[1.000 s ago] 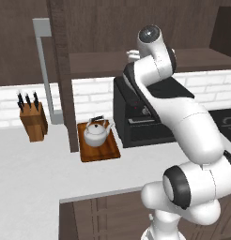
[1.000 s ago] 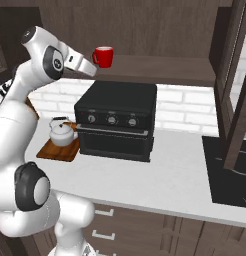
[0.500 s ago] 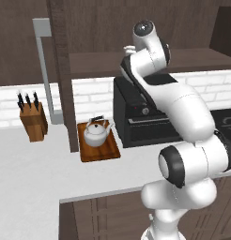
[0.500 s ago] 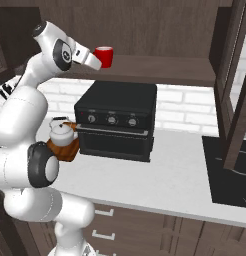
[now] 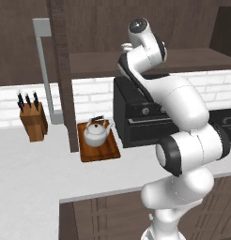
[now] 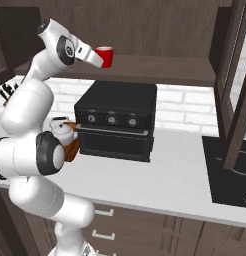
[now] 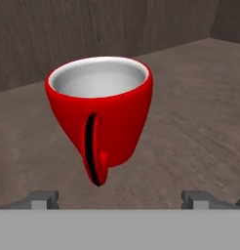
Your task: Pick the kettle from the counter and place it on the tray. Then pick the mug from the cabinet and place it on the tray. Then close the cabinet doors.
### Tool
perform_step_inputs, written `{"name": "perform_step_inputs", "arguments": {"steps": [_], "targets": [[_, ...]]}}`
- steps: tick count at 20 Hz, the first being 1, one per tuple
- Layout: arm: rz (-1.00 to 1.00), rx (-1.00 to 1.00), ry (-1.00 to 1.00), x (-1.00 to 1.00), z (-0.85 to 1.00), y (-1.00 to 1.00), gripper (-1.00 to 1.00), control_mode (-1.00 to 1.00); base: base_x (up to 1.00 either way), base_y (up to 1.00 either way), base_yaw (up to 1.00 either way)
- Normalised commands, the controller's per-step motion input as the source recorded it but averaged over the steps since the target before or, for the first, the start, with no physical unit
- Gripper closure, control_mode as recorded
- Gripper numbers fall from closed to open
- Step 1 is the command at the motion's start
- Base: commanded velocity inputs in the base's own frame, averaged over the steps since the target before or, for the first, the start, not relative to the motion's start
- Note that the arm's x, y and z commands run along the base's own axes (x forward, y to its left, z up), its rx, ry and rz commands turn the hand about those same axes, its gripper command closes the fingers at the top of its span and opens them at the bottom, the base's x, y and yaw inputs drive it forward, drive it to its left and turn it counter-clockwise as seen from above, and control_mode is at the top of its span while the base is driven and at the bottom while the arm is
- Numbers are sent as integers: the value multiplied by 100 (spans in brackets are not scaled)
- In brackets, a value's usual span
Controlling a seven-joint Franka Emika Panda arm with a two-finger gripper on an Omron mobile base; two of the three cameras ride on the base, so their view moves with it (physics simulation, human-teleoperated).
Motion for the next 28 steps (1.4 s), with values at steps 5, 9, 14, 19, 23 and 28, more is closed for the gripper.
{"name": "perform_step_inputs", "arguments": {"steps": [5, 9, 14, 19, 23, 28], "targets": [[-5, 0, 0, 16, 0, 0, -100, -100, 0, 0, 0], [-4, 0, 0, 14, 0, 0, -100, -100, 0, 0, 0], [-1, 0, 0, 17, 0, 0, -100, -100, 0, 0, 0], [0, 0, 0, 13, 0, 0, -100, -100, 0, 0, 0], [0, 0, 0, 5, 0, 0, 100, -100, 0, 0, 0], [-3, 0, 0, 0, 0, -8, 100, -100, 0, 0, 0]]}}
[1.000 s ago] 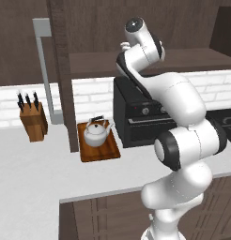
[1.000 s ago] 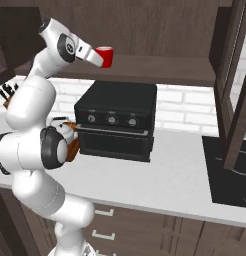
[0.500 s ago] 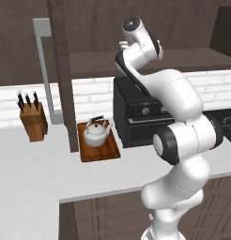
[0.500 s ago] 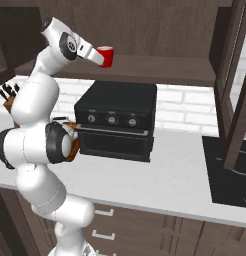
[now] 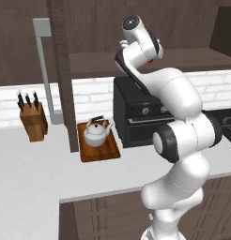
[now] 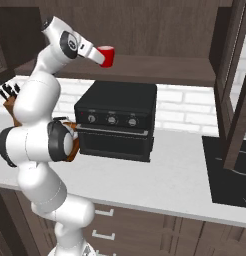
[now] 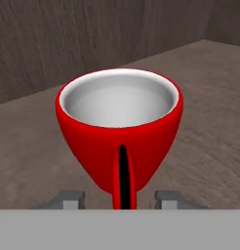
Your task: Pick the kettle from the counter and place it on the tray. Then pick the mug from the cabinet and place it on the tray. Then close the cabinet doors.
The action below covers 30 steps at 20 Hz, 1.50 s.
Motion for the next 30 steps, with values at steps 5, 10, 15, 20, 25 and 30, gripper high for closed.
{"name": "perform_step_inputs", "arguments": {"steps": [5, 10, 15, 20, 25, 30], "targets": [[-5, 0, 0, 0, 0, -11, 100, -100, 0, 0, 0], [-4, 0, -1, -5, 0, -3, 100, -100, 0, 0, 0], [-1, 0, -7, -31, 0, 0, 100, -100, 0, 0, 0], [0, 0, -9, -76, 0, 0, 100, -100, 0, 0, 0], [9, 0, -5, -97, 0, 0, 100, -100, 0, 0, 0], [42, 0, 0, -100, 0, 0, 100, -100, 0, 0, 0]]}}
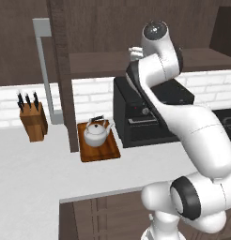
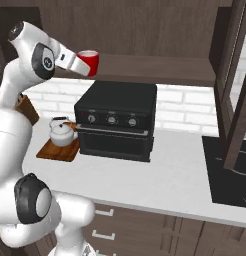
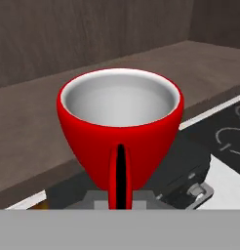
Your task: Pick the kettle from the counter and place it on the tray. Then pick the mug from the cabinet and place it on the tray. Then close the cabinet doors.
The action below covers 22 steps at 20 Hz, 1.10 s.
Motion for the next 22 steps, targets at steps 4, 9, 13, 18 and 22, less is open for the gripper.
{"name": "perform_step_inputs", "arguments": {"steps": [4, 9, 13, 18, 22], "targets": [[70, -4, 0, -100, 0, 2, 100, -100, 0, 0, 0], [83, -5, 0, -99, 0, 13, 100, -100, 0, 0, 0], [87, -5, 0, -94, 0, 12, 100, -100, 0, 0, 0], [76, -4, 0, -93, -13, 16, 100, -100, 0, 0, 0], [22, -4, 5, -18, -23, 21, 100, -100, 0, 0, 0]]}}
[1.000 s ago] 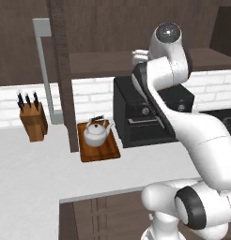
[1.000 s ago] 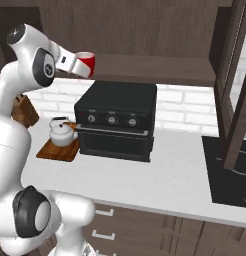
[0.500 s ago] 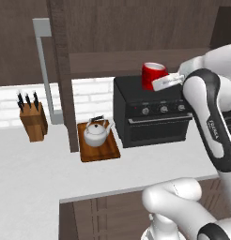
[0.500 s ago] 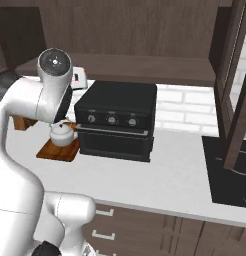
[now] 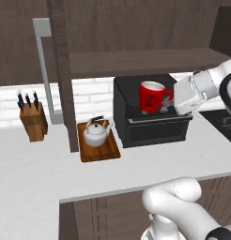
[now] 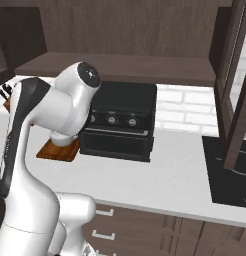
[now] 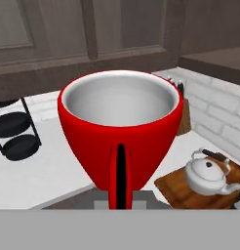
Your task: Pick the kettle from the counter and place it on the tray. Then pick the mug from the cabinet and place it on the tray. Then close the cabinet doors.
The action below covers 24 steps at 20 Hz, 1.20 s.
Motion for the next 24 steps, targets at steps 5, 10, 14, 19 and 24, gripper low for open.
{"name": "perform_step_inputs", "arguments": {"steps": [5, 10, 14, 19, 24], "targets": [[1, -1, 3, 12, -60, 38, 100, -100, 0, 0, 0], [0, 0, 0, 17, -86, 37, 100, -100, 0, 0, 0], [1, -2, 0, 23, -96, 40, 100, -100, 0, 0, 0], [0, -2, 2, 28, -91, 37, 100, -100, 0, 0, 0], [0, 0, 0, 47, -71, 20, 100, -100, 0, 0, 0]]}}
